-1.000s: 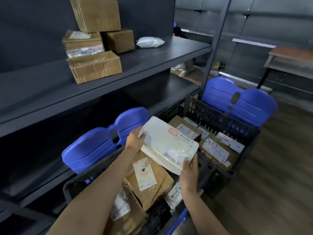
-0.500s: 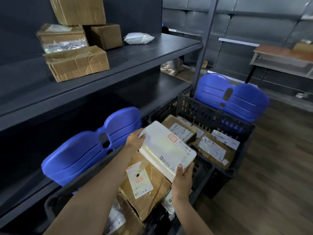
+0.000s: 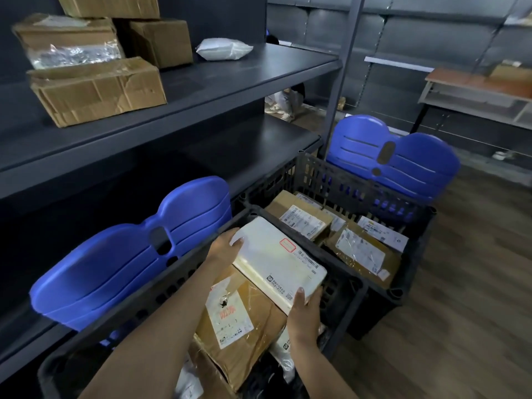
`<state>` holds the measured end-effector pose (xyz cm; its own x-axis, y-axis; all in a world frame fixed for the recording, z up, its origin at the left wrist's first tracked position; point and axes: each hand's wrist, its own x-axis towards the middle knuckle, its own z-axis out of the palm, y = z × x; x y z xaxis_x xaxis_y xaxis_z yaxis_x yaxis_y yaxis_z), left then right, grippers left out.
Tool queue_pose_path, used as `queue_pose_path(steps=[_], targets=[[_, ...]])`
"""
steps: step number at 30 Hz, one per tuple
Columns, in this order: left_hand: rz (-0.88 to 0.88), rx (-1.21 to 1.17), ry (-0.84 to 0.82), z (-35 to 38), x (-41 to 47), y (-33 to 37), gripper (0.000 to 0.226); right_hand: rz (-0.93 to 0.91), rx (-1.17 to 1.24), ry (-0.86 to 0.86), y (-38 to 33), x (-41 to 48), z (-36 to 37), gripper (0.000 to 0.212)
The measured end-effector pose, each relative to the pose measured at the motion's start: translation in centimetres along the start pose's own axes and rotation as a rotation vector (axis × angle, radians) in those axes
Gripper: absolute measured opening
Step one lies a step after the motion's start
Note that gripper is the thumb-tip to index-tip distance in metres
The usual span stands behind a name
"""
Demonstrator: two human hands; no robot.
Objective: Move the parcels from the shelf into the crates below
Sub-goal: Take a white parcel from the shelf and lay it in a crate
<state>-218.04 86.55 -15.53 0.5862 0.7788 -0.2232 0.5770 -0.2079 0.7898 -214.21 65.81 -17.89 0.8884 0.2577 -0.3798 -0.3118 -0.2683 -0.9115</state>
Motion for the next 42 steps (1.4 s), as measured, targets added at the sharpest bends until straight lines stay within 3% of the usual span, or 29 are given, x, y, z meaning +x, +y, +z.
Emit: queue_pose_path(steps=[3,9,13,17,21,25,42], targets=[[-0.002,-0.026,-0.003,0.7,0.0,-0.8,0.040,0.030,-0.019,0.011,0.2,0.5,0.2,0.058],[0.019,0.153,0.016,1.9,0.0,-1.7,0.051,0.182,-0.100,0.016,0.7,1.5,0.9,0.060],[0.174,0.270,0.063,1.5,-1.1,-1.4,0.055,-0.041,-0.342,-0.025,0.1,0.7,0.5,0.080],[0.349,0.576,-0.109,1.0,-2.2,-1.4,0.059,-0.315,-0.741,-0.158,-1.1,0.1,-0.6,0.074],[0.387,0.820,-0.304,1.0,-2.7,-0.8,0.062,-0.286,-0.917,-0.272,-1.3,0.1,-0.4,0.071],[0.385,0.866,-0.340,1.1,-2.5,-1.2,0.065,-0.303,-1.065,-0.264,-0.3,0.4,-0.1,0.073],[0.282,0.941,-0.458,2.1,-2.1,-1.6,0.069,-0.167,-1.105,-0.460,1.1,3.1,0.8,0.072]])
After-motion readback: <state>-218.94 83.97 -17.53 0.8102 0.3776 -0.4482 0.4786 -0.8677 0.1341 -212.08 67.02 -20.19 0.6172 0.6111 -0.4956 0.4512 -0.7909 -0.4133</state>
